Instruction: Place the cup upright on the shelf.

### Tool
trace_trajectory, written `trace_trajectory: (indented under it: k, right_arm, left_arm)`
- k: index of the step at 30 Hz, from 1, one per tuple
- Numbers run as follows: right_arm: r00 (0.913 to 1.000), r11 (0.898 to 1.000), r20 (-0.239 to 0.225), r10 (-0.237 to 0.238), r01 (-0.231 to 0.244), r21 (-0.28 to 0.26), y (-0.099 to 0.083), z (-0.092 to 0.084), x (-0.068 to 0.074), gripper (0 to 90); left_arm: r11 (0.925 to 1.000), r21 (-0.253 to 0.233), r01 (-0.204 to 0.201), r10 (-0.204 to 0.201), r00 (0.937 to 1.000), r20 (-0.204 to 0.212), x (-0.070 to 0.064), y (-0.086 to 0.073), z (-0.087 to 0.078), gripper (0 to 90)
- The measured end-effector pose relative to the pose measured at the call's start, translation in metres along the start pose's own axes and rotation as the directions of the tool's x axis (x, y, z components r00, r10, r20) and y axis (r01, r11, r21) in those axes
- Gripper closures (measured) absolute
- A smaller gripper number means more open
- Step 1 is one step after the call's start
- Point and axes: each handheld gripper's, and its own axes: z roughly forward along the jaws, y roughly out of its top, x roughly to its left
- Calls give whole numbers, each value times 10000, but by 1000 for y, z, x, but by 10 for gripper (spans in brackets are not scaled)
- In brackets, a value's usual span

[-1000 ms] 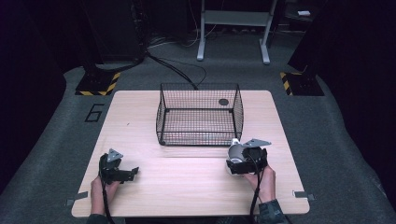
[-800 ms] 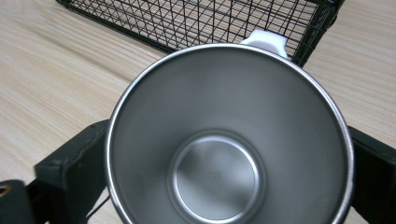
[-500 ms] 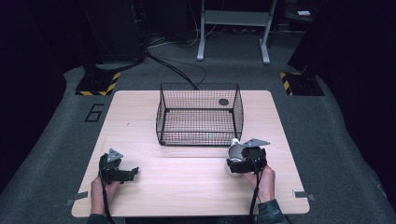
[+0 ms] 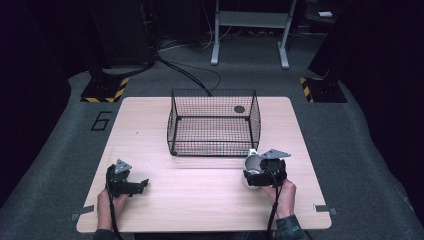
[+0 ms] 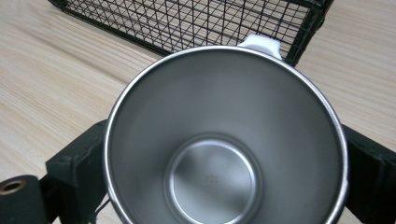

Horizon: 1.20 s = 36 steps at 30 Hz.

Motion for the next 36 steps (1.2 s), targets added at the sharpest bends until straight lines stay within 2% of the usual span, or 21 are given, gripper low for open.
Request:
trace_trajectory:
  k: [3,11,12,20,24,26,36]
  right_arm:
    - [10000,9999,17,90,-90,-69,0,-3,-1,57]
    - [9998,9999,-135,-138,138,-19,0,-9,0,58]
    - [9999,9999,-143,-62,60,-142,1,-9,1,58]
    - [9975,9987,-491,-506,506,-19,8,-15,7,58]
    - [9960,9980,-645,-621,614,-128,13,-17,9,59]
    - [9957,9982,-709,-593,585,-131,15,-18,10,58]
    - [9903,9956,-1034,-927,907,-242,27,-23,16,59]
  left_arm:
    - [10000,-1,3,-3,10000,1,0,0,0,5]
    - [10000,1,-2,2,10000,0,0,0,0,5]
    - [10000,2,-2,2,10000,1,0,0,0,5]
    - [10000,26,-32,32,10000,3,0,0,0,5]
    - [10000,21,-24,24,10000,2,0,0,0,5]
    - [9998,128,-163,162,9999,22,1,0,-1,5]
    - [9998,116,-147,147,9999,20,1,0,-1,5]
